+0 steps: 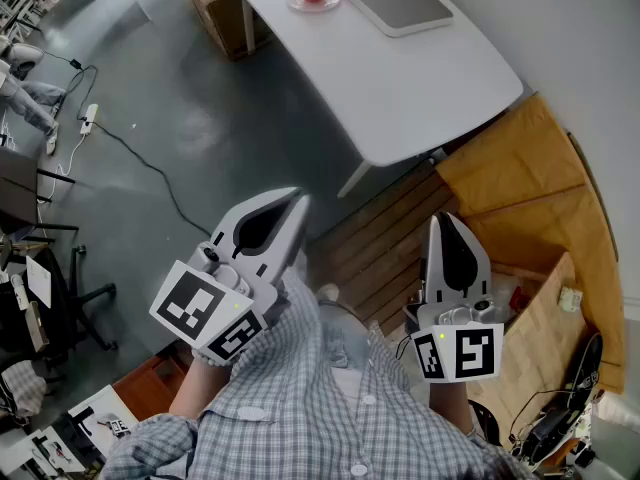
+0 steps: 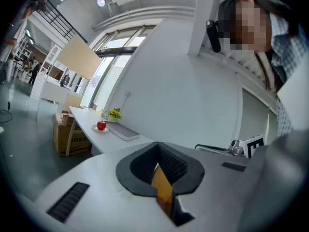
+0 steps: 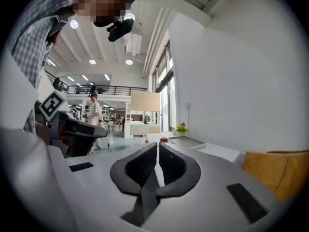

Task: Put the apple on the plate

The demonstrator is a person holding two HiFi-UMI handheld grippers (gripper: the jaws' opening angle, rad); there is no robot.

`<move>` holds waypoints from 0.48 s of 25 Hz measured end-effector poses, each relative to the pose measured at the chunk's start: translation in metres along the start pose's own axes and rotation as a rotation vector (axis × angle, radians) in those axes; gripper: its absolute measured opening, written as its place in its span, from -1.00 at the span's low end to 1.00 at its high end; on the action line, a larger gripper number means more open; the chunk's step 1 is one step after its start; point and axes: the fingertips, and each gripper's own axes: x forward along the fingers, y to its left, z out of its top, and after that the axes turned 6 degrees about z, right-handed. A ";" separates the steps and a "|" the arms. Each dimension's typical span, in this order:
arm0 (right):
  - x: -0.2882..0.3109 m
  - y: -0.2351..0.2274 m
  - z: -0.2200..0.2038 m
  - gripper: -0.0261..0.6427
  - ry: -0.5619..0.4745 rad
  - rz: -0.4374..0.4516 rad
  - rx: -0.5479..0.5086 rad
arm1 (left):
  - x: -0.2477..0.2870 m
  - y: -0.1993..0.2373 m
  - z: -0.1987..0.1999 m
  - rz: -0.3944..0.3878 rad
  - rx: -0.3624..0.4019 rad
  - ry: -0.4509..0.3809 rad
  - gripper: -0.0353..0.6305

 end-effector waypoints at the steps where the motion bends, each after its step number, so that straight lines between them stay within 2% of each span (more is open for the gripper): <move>1: 0.001 0.002 0.001 -0.83 0.001 0.002 -0.003 | -0.001 0.002 0.001 -0.004 -0.023 -0.001 -0.87; 6: 0.009 0.007 0.002 -0.83 0.005 0.010 -0.004 | -0.003 0.016 0.006 0.000 -0.103 -0.013 -0.87; 12: 0.022 0.004 0.000 -0.83 0.013 0.016 0.007 | 0.001 0.027 0.010 0.020 -0.106 -0.019 -0.87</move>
